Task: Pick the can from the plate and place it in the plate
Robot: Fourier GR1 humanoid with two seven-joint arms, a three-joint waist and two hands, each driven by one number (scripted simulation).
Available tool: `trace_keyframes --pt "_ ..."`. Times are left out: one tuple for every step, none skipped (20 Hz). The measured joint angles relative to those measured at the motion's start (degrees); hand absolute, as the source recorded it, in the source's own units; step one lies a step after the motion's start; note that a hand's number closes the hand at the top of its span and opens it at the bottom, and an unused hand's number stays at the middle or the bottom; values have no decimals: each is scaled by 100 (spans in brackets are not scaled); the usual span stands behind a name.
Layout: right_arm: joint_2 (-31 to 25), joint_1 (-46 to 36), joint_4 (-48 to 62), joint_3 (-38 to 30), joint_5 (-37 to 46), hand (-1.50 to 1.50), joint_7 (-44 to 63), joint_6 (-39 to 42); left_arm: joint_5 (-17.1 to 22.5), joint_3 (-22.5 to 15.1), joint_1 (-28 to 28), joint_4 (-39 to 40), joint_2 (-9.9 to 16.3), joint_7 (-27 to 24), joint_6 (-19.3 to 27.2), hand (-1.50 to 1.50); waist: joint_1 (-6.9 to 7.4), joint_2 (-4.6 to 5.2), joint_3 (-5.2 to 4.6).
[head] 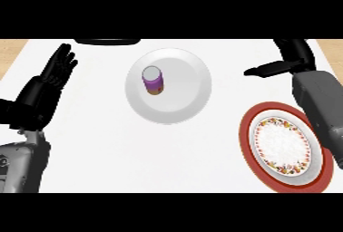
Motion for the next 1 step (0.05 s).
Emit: trace_keyframes --pt "-72 6 35 -10 23 -150 -87 20 14 13 -28 56 6 -25 -26 0 7 6 1"
